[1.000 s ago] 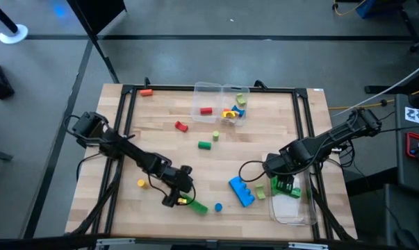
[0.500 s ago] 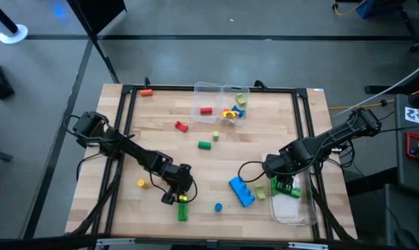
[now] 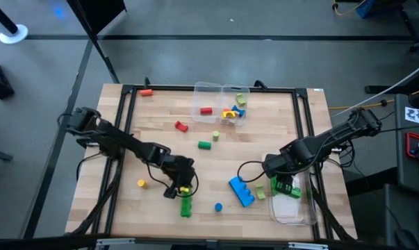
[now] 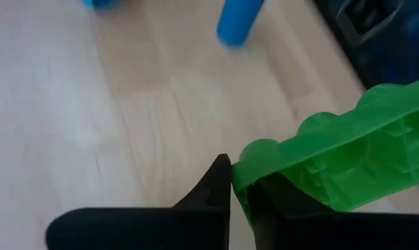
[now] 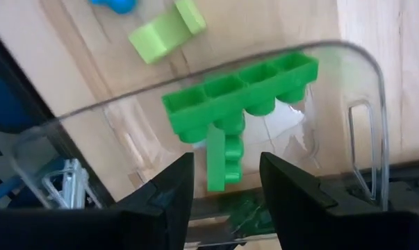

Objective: Sort blocks by size
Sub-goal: Put the green 4 stud game piece into the bottom transparent bin

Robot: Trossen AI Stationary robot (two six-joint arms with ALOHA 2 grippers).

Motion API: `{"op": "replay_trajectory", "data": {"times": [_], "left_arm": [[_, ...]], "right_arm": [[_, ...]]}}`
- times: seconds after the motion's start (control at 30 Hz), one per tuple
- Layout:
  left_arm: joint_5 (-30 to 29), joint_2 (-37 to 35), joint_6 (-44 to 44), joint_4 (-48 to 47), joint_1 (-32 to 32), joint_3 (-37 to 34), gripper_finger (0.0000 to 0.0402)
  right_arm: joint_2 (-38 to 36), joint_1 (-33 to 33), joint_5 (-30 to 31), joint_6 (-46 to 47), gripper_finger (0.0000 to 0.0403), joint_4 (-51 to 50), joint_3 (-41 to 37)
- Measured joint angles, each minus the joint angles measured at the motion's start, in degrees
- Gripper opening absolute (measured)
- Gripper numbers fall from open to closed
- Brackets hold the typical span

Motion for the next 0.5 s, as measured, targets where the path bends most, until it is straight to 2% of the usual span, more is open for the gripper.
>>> {"op": "replay_trajectory", "data": {"times": [0.17, 0.27, 0.4, 0.5], "left_arm": [[-0.07, -3.34, 4.91, 6.45, 3.00, 0.00, 0.0012], [-3.10, -3.16, 8.06, 13.41, 5.08, 0.04, 0.0012], [-10.84, -2.55, 11.87, 19.17, 7.90, 0.04, 0.0014], [-20.13, -2.60, 13.53, 20.58, 9.67, 0.07, 0.0016]], "right_arm": [[0.00, 0.00, 5.35, -3.05, 0.0166, 0.04, 4.85], [-0.03, 0.02, 11.41, -4.23, 0.0166, 0.73, 7.89], [-0.07, 0.02, 19.48, -4.45, 0.0166, 6.08, 10.43], [-0.04, 0.00, 21.93, -4.53, 0.0166, 12.38, 10.63]]}}
